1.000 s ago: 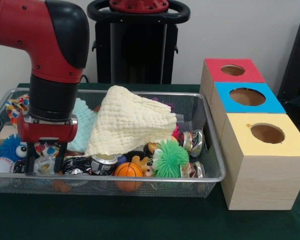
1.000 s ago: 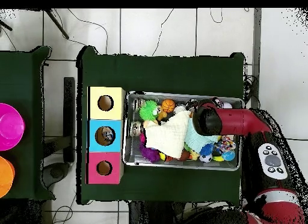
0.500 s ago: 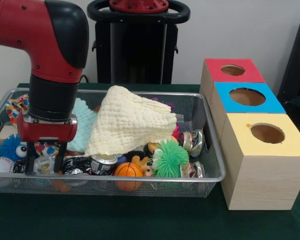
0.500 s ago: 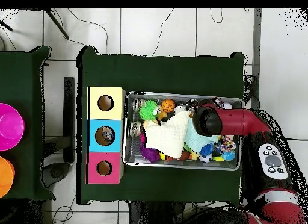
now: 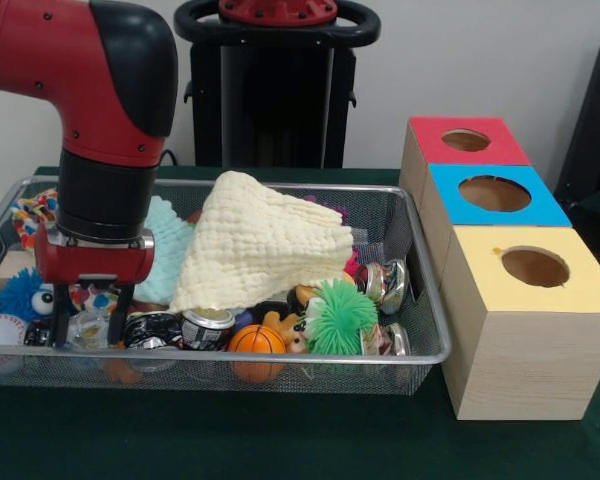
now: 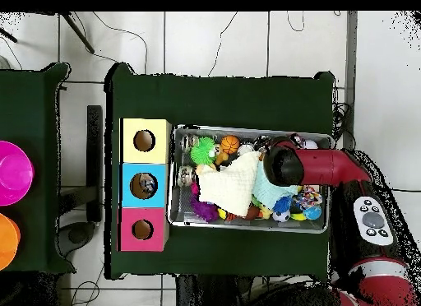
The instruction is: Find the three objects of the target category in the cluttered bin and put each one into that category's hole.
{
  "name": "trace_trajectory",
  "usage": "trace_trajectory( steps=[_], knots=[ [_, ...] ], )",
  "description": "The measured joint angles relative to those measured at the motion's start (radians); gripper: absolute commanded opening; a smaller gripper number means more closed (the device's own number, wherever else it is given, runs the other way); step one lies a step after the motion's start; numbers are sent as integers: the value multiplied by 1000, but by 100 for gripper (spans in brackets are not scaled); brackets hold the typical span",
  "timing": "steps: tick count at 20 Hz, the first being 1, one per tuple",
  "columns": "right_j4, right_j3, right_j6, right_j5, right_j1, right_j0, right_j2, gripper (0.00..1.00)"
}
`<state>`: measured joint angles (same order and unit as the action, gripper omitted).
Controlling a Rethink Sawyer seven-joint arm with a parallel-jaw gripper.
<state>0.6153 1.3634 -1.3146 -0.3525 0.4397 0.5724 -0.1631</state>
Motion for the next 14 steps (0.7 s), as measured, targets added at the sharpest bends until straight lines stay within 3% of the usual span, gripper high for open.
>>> trace_trajectory(
  steps=[14],
  knots=[
    [0, -1, 0, -172, -25, -2, 37, 100]
  ],
)
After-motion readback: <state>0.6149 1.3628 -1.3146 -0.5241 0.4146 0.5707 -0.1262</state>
